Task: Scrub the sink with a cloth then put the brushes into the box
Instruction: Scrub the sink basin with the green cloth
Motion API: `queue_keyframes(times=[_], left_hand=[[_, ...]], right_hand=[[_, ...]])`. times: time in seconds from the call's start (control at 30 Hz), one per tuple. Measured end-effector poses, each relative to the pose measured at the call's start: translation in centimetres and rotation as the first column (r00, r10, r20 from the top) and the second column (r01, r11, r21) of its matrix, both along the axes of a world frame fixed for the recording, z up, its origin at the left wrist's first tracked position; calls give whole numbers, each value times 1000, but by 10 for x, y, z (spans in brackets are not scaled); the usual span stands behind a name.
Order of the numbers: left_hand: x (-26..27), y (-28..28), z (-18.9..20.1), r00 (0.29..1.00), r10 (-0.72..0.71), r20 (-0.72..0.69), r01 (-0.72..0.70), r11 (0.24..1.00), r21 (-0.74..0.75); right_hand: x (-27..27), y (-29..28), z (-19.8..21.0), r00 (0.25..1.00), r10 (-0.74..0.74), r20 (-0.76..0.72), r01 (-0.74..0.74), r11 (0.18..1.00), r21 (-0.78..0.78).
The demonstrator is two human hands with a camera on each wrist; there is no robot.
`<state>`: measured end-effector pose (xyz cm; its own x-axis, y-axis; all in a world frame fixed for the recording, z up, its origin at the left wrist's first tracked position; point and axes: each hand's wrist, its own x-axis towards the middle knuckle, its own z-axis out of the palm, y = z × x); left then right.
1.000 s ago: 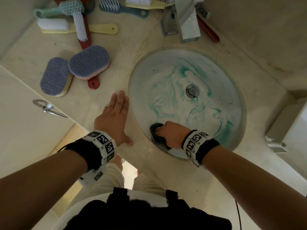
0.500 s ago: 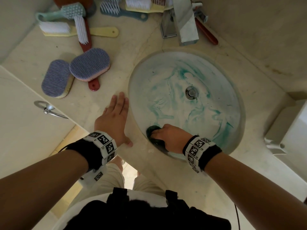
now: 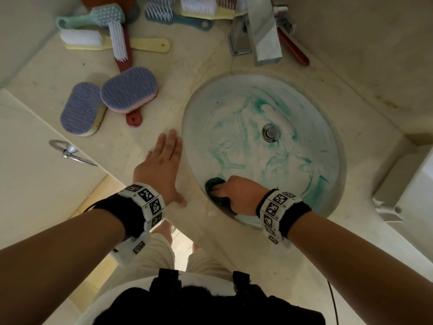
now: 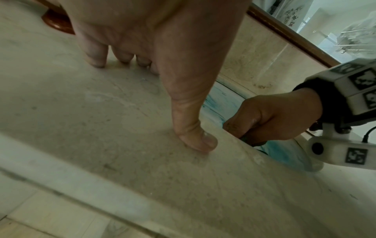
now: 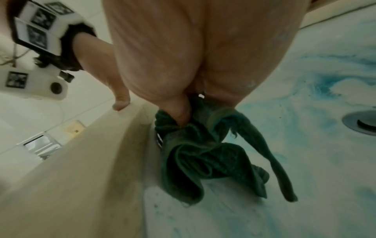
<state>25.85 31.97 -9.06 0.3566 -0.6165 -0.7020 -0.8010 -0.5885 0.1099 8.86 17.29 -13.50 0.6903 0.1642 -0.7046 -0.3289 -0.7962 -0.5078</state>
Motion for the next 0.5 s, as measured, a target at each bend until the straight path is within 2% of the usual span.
queue_keyframes(times=[0.3, 0.5], left_hand=[[-1, -1, 1, 1000, -6, 9, 6, 1000, 1], [-1, -1, 2, 1000, -6, 1, 6, 1000, 2]], right_hand=[[22, 1, -2, 966, -198, -166, 188, 979, -75], [8, 8, 5, 965, -220, -145, 219, 975, -20]])
